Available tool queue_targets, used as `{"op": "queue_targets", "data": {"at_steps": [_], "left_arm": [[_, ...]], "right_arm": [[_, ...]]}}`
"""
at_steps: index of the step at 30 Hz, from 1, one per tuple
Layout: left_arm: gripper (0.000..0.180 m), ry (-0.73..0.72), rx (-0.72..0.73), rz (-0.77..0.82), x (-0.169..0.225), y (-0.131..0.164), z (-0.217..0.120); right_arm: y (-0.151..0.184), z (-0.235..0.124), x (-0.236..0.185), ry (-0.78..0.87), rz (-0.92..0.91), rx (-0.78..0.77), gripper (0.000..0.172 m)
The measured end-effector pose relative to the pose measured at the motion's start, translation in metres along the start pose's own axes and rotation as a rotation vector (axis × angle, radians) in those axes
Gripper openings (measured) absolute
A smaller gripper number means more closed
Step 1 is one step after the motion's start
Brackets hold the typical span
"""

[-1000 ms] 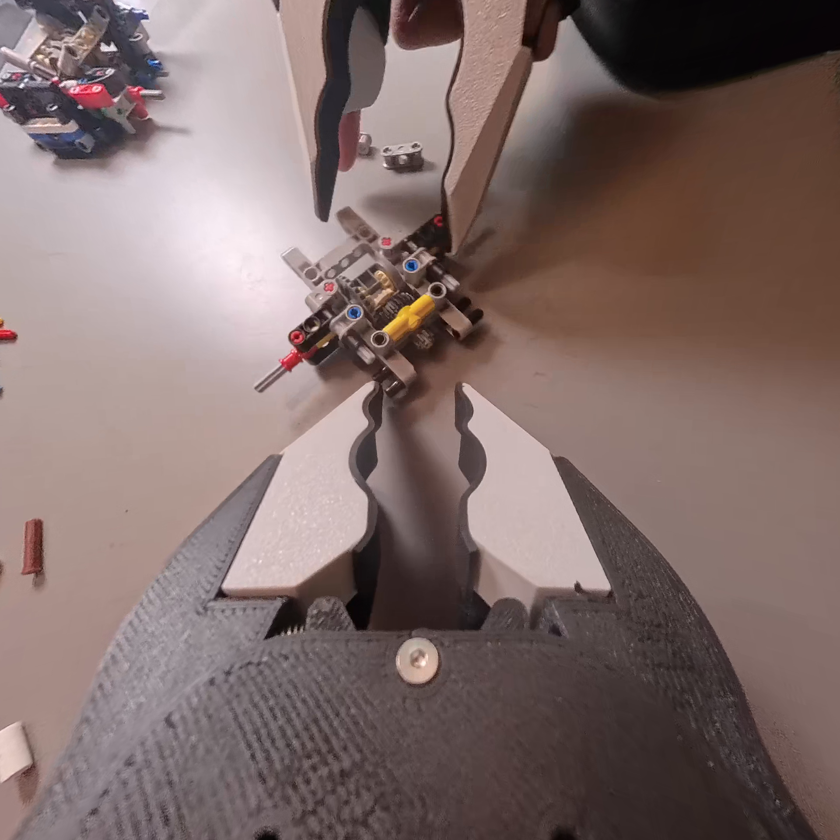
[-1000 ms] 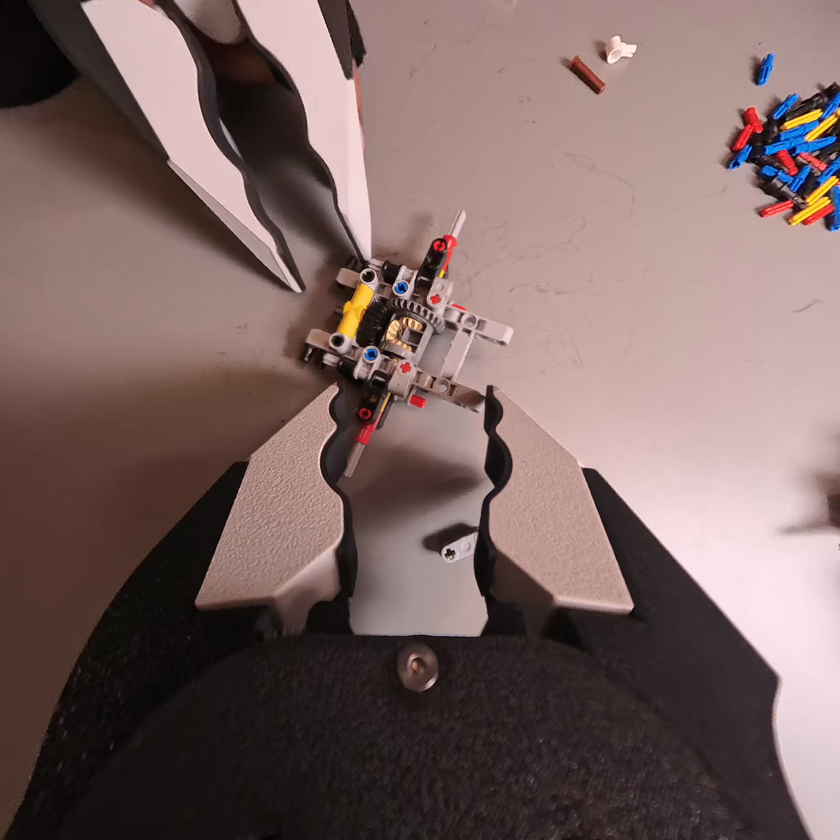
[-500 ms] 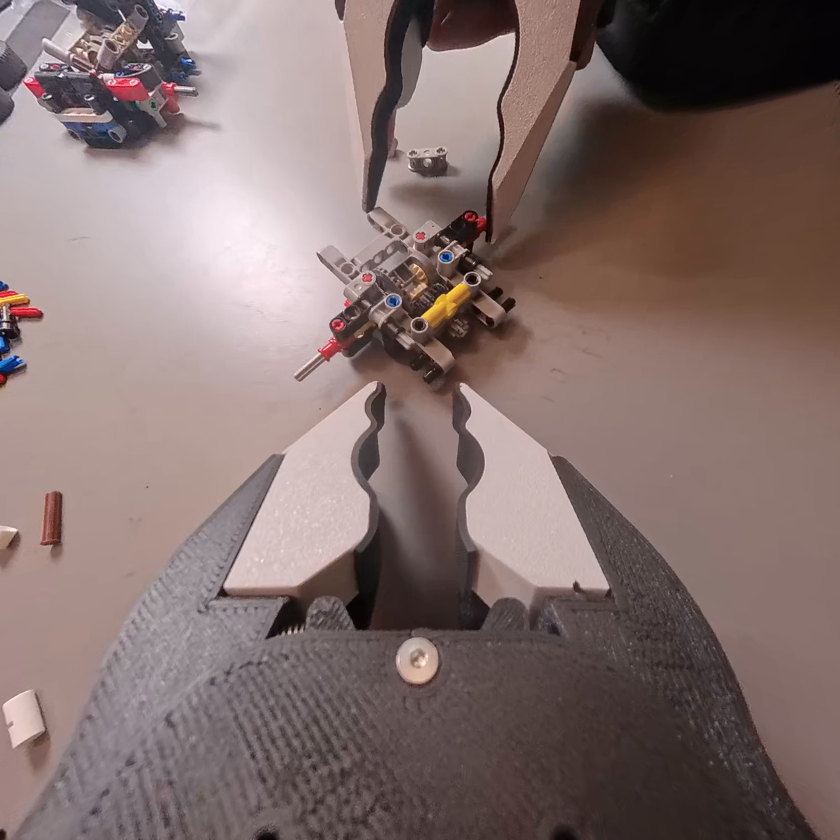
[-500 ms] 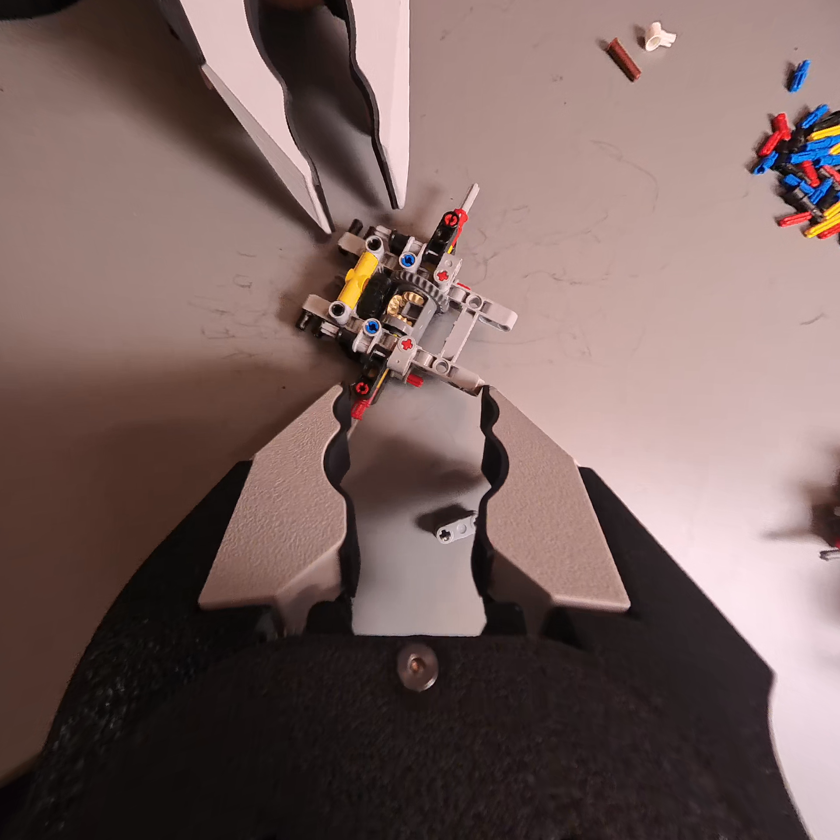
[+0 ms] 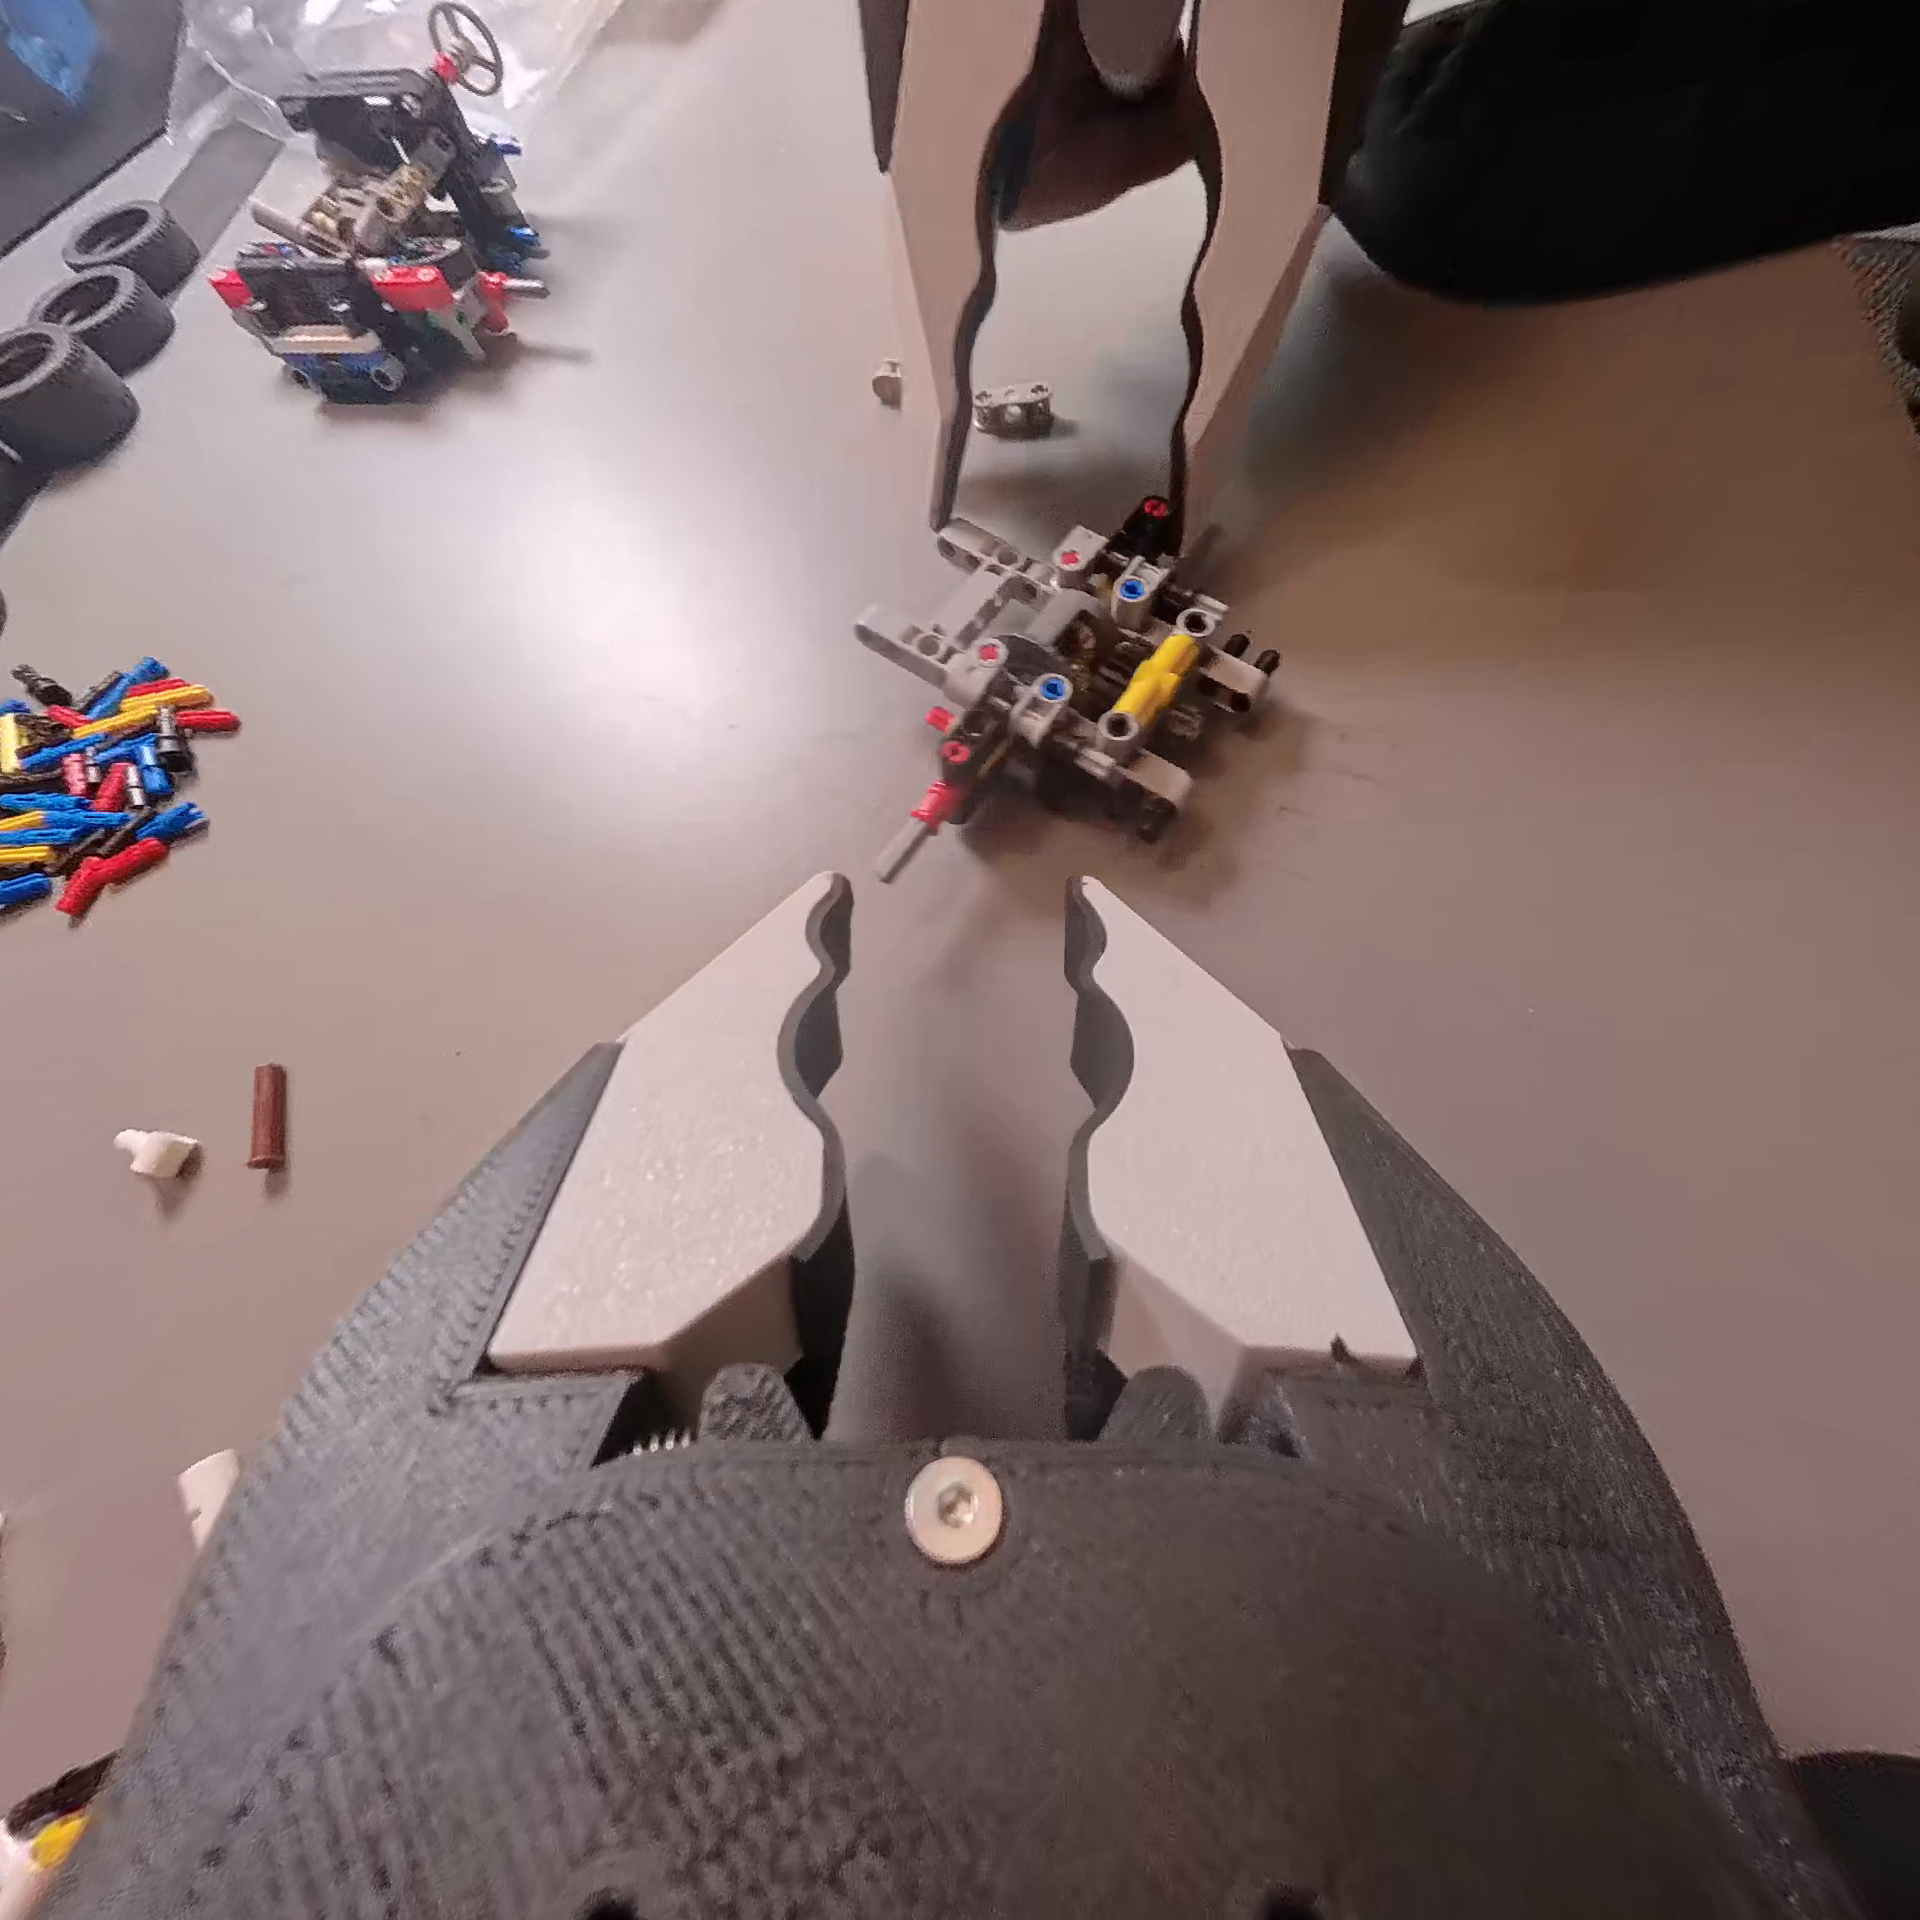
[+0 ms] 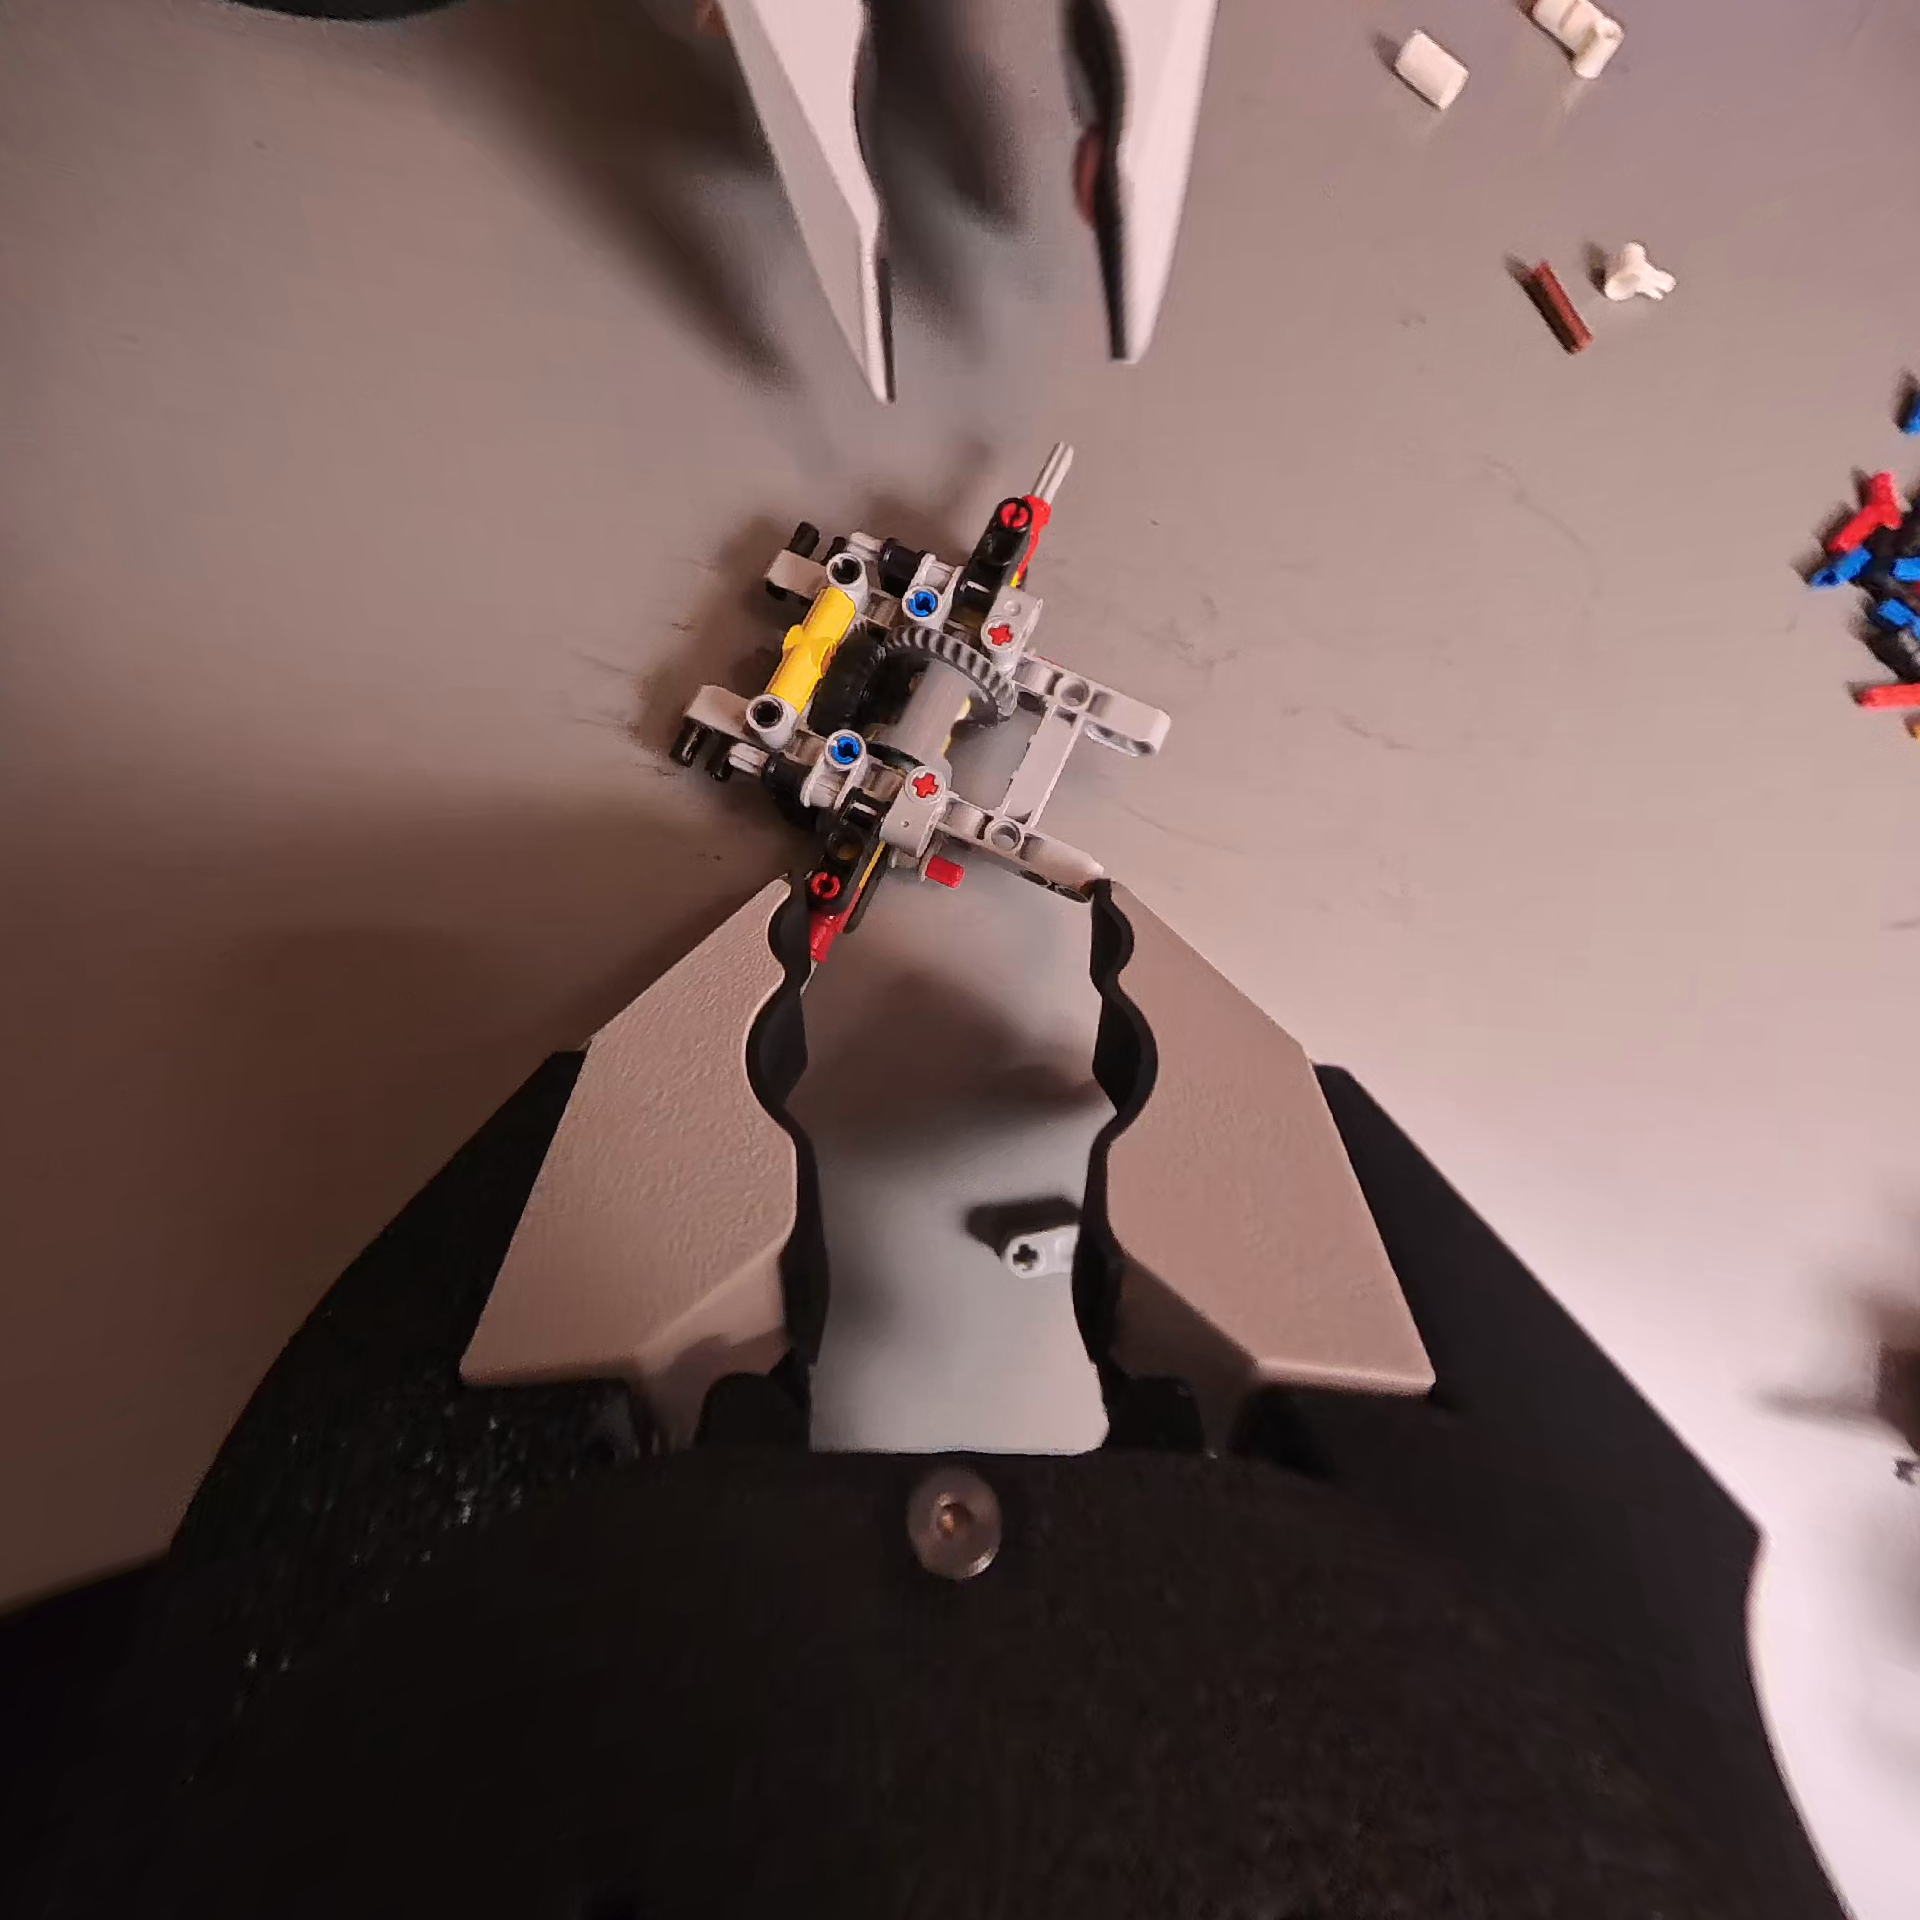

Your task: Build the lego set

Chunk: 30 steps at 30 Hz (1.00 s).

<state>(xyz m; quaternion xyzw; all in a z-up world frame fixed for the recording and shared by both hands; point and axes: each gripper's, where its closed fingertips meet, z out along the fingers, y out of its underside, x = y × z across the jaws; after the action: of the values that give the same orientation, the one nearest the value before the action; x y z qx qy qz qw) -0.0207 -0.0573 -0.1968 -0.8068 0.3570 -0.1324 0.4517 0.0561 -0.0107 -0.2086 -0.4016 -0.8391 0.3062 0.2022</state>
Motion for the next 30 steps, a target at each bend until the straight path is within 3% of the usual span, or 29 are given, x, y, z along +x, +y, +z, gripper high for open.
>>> {"op": "queue_targets", "data": {"at_steps": [7, 10, 12, 14, 18, 30], "left_arm": [[0.08, 0.135, -0.011, 0.08, 0.035, -0.003, 0.015], [0.088, 0.195, -0.035, 0.107, 0.052, -0.003, 0.023], [0.089, 0.203, -0.065, 0.127, 0.057, 0.0, 0.027], [0.086, 0.204, -0.059, 0.122, 0.057, -0.001, 0.027], [0.065, 0.188, -0.053, 0.097, 0.051, -0.001, 0.024], [0.053, 0.276, -0.036, 0.149, 0.06, -0.003, 0.024]], "right_arm": [[-0.013, 0.008, -0.026, -0.1, -0.105, 0.048, 0.052], [-0.018, 0.01, -0.029, -0.097, -0.131, 0.072, 0.035], [-0.019, 0.011, -0.031, -0.104, -0.133, 0.075, 0.038], [-0.018, 0.012, -0.032, -0.108, -0.127, 0.066, 0.047], [-0.025, 0.004, -0.034, -0.116, -0.127, 0.115, 0.047], [-0.025, 0.014, -0.043, -0.169, -0.167, 0.115, 0.041]]}}
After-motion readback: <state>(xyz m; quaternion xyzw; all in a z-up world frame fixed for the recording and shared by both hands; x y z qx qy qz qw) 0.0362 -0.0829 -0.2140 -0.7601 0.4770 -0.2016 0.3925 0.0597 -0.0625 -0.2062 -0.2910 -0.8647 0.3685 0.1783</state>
